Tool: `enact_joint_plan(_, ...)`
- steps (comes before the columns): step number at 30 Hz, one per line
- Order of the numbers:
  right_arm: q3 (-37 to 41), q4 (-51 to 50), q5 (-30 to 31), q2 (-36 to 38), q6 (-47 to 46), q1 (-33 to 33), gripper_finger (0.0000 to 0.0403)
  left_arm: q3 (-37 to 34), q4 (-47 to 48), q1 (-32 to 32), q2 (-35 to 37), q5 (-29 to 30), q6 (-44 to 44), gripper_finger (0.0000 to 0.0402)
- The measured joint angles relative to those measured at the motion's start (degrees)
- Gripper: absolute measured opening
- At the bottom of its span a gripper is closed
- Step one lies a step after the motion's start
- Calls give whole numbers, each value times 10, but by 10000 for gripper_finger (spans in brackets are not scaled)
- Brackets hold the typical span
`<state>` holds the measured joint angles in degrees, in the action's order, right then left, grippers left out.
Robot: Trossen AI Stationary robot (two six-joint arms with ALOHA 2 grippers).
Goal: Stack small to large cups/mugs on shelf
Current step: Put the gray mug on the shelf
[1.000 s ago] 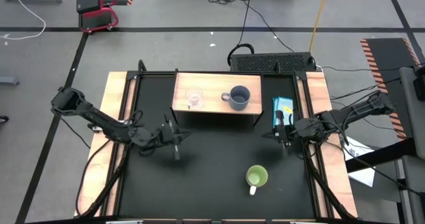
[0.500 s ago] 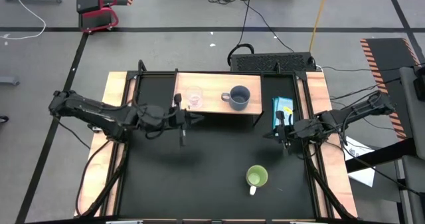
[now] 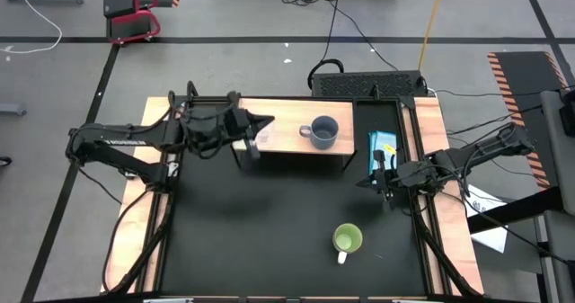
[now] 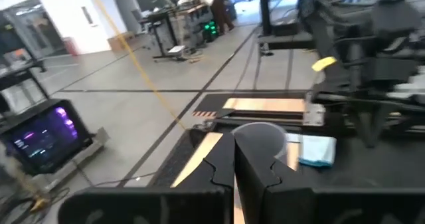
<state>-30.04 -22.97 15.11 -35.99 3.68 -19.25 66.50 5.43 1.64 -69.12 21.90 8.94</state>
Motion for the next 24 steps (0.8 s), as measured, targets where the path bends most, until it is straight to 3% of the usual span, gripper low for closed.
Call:
enact_joint_plan(3, 0, 5, 0, 0, 0, 0, 0, 10, 5, 29, -1, -28, 0, 8)
enact_joint_plan(9, 0, 8, 0, 0, -6, 0, 0, 32, 18, 96, -7, -170, -27, 8)
enact_joint_plan(18, 8, 28, -1, 2, -7, 0, 0, 99, 59, 161, -57, -249, -58, 8)
enact_joint_plan(24, 39, 62, -2, 8, -1, 0, 0, 190, 100, 183, -143, -276, -61, 7)
